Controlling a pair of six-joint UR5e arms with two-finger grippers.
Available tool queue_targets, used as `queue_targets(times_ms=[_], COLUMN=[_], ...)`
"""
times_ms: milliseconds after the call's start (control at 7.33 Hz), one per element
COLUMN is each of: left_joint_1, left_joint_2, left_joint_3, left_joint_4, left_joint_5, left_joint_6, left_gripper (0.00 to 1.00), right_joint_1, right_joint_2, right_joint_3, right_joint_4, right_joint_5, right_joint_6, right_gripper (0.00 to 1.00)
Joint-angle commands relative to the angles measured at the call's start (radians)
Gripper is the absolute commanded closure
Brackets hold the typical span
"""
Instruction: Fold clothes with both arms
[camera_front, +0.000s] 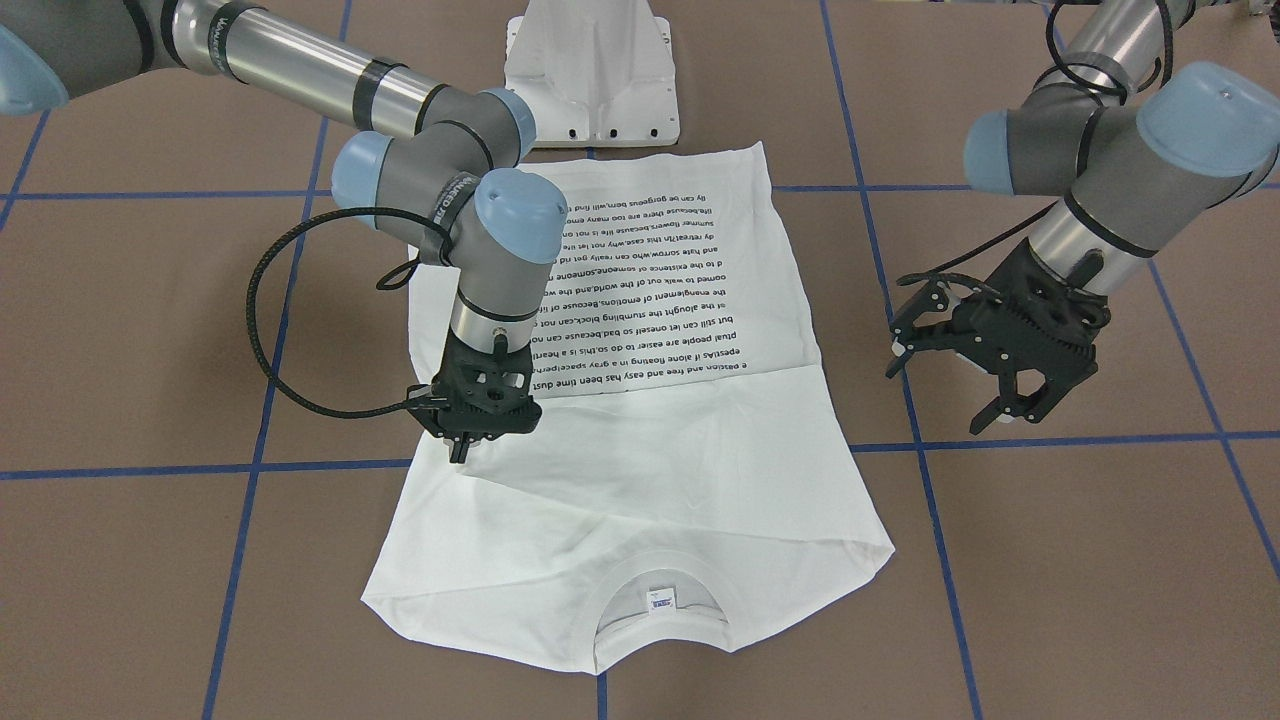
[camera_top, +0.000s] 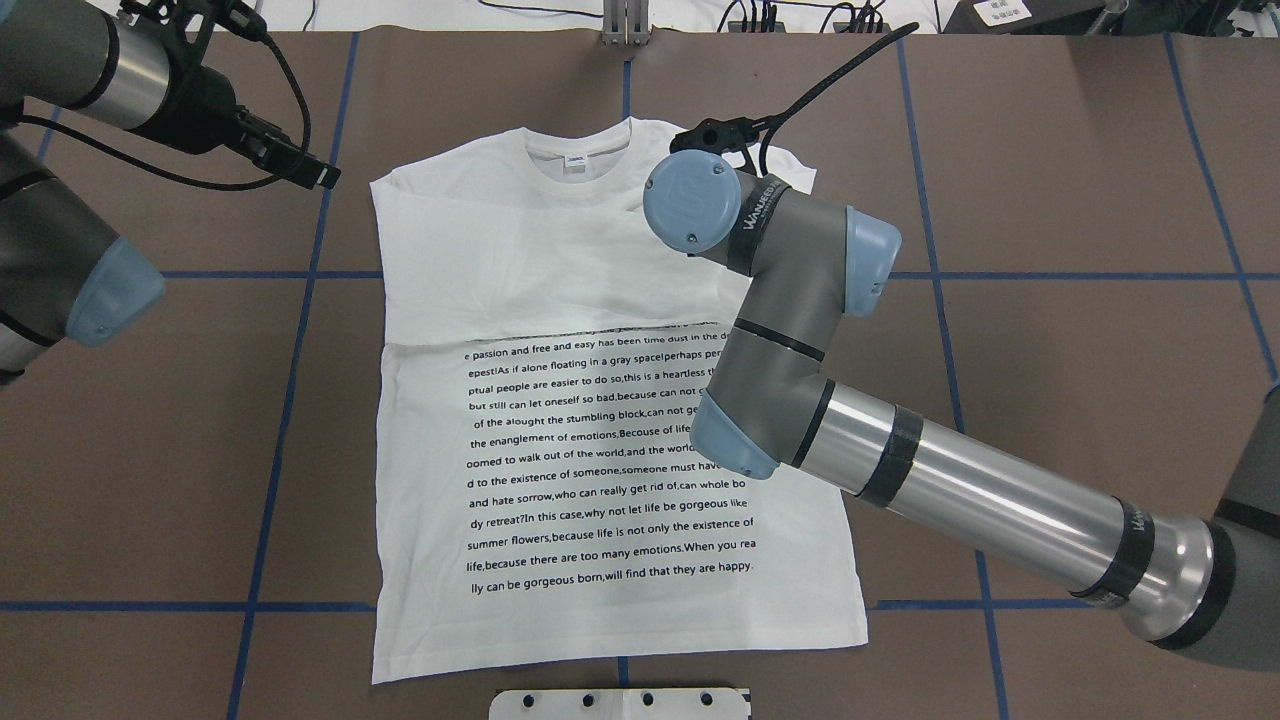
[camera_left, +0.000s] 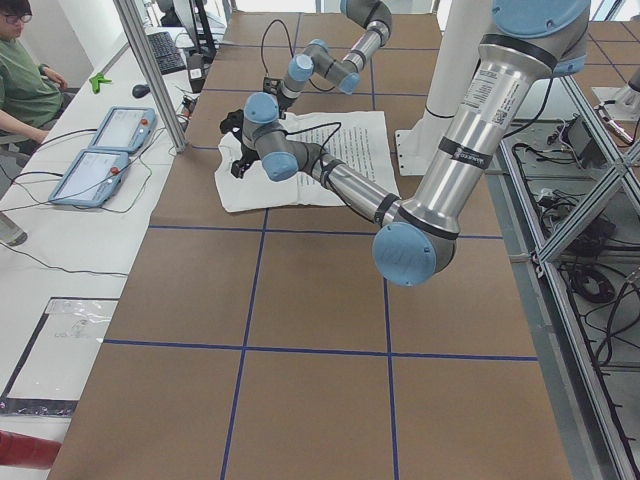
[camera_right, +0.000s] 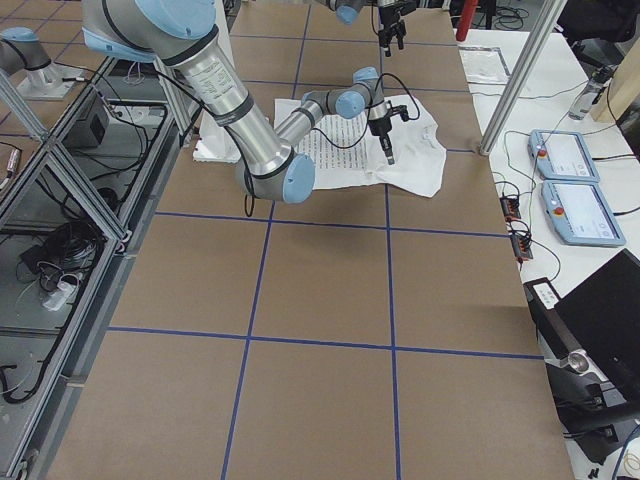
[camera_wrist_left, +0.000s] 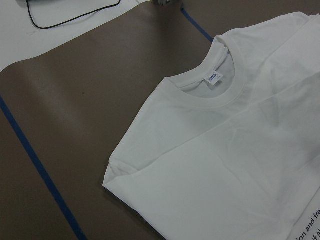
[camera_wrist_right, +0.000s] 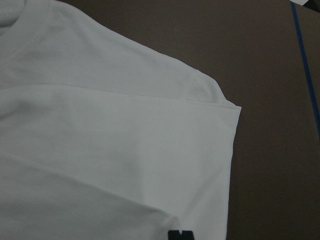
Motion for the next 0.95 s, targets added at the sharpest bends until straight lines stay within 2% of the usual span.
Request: queue_targets(times_ms=[0, 136, 273, 409, 545, 682, 818], left_joint_1=[-0.001, -0.001, 0.001, 0.001, 0.001, 0.015, 0.045], left_joint_2=[0.011, 0.011, 0.011, 0.011, 0.017, 0.038, 0.099], left_joint_3=[-0.014, -0.014, -0.014, -0.016, -0.030, -0.077, -0.167], left_joint_4=[0.000, 0.000, 0.002, 0.003, 0.005, 0.009, 0.012], left_joint_5=[0.000, 0.000, 0.000, 0.002, 0.005, 0.006, 0.008], left_joint_6=[0.000, -0.002, -0.002, -0.002, -0.058, -0.156, -0.234], left_gripper=[0.00, 0.00, 0.00, 0.00, 0.00, 0.00, 0.00], right_joint_1=[0.005, 0.002, 0.008, 0.026, 0.048, 0.053, 0.034], right_joint_2=[-0.013, -0.012, -0.007, -0.007, -0.015, -0.106, -0.246], right_joint_3=[0.010, 0.004, 0.004, 0.013, 0.058, 0.202, 0.394], right_joint_4=[0.007, 0.015, 0.038, 0.116, 0.153, 0.152, 0.146], right_joint_5=[-0.003, -0.008, -0.003, 0.035, 0.152, 0.193, 0.198], right_joint_6=[-0.020, -0.017, -0.019, -0.017, -0.003, 0.023, 0.027], right_gripper=[0.82, 0.01, 0.00, 0.00, 0.00, 0.00, 0.00])
